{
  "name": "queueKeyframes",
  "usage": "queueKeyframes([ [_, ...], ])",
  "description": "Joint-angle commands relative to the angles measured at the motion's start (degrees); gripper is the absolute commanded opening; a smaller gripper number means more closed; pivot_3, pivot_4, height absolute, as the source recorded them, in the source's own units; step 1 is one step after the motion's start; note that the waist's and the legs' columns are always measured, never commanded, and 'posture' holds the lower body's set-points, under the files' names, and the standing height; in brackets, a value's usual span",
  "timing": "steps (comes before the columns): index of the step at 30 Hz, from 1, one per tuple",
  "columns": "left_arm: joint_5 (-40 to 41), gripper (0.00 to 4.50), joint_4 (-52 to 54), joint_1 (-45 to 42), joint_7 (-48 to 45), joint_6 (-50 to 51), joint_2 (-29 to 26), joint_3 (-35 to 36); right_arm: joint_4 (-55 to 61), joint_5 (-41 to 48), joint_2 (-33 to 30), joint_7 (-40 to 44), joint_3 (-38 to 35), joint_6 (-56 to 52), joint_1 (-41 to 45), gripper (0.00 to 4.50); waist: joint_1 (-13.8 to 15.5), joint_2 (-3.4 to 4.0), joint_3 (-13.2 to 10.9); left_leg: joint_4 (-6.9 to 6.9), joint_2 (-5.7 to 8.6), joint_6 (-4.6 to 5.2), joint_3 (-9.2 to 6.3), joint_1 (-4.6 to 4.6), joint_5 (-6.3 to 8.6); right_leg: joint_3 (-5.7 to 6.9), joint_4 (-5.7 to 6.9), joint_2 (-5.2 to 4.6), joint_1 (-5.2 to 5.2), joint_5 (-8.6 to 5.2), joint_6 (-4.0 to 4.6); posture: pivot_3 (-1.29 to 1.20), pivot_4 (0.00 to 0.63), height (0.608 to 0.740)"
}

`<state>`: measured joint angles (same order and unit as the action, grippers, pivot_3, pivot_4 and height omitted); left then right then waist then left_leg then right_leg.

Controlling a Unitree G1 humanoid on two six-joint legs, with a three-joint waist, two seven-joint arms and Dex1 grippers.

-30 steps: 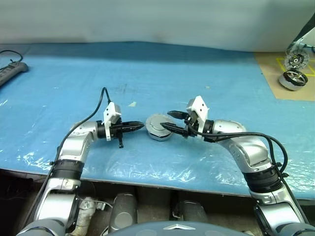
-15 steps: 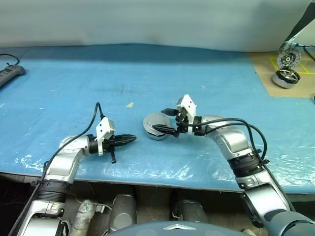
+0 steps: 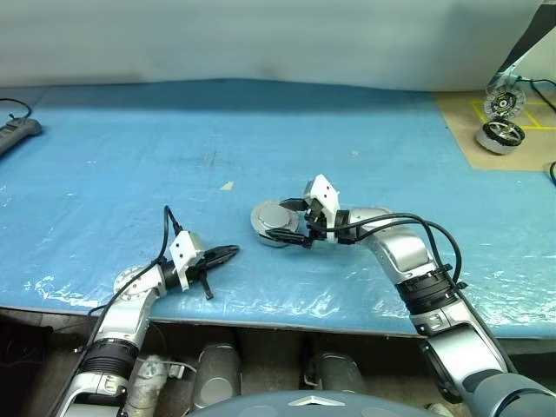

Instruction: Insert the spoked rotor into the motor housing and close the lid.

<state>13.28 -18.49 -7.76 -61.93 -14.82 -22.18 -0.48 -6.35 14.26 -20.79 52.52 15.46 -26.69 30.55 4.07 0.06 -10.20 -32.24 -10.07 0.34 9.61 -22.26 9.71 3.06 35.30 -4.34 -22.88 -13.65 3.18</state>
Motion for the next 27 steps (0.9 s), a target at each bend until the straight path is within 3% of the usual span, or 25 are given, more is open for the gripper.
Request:
queueKeyframes([
  [1,2.27,0.00,-1.45,1.64,-1.98,2.37,0.47,-1.10,-0.14,-0.51,0.81,0.06,-0.05,1.35,0.79,4.46,0.00,0.01,0.01,0.01,0.00,0.00,0.04,0.07,0.00,-0.04,0.01,0.00,0.03,0.00,0.00,0.00,0.150,0.740],
  [18,5.05,0.00,3.11,6.19,4.25,7.03,3.46,-0.59,-0.61,-2.41,1.84,-1.66,-0.49,2.11,-0.06,4.46,-0.07,0.32,0.21,0.14,0.01,0.00,0.26,0.37,0.01,-0.29,-0.01,0.00,0.14,-0.01,-0.01,0.00,0.150,0.740],
  [21,5.94,0.00,5.93,4.50,3.57,10.71,2.19,-1.16,-0.83,-2.70,2.05,-1.71,-0.58,2.40,-0.04,3.88,-0.04,0.32,0.20,0.13,0.00,0.00,0.27,0.38,0.01,-0.29,0.02,0.00,0.14,-0.01,-0.01,0.00,0.150,0.740],
  [24,6.12,0.00,6.35,4.37,2.78,10.89,1.60,-1.21,-1.01,-3.11,2.17,-1.96,-0.67,2.93,0.06,2.94,-0.04,0.31,0.20,0.08,0.03,0.00,0.27,0.37,0.01,-0.32,0.03,-0.01,0.15,0.00,-0.01,0.00,0.150,0.740],
  [27,6.39,0.00,6.30,4.31,2.12,11.11,1.43,-1.02,-0.71,-2.70,2.35,-2.23,-1.56,2.87,0.40,2.94,-0.05,0.32,0.20,0.10,0.02,0.00,0.27,0.35,0.01,-0.32,0.02,-0.01,0.13,-0.01,-0.01,0.00,0.150,0.740],
])
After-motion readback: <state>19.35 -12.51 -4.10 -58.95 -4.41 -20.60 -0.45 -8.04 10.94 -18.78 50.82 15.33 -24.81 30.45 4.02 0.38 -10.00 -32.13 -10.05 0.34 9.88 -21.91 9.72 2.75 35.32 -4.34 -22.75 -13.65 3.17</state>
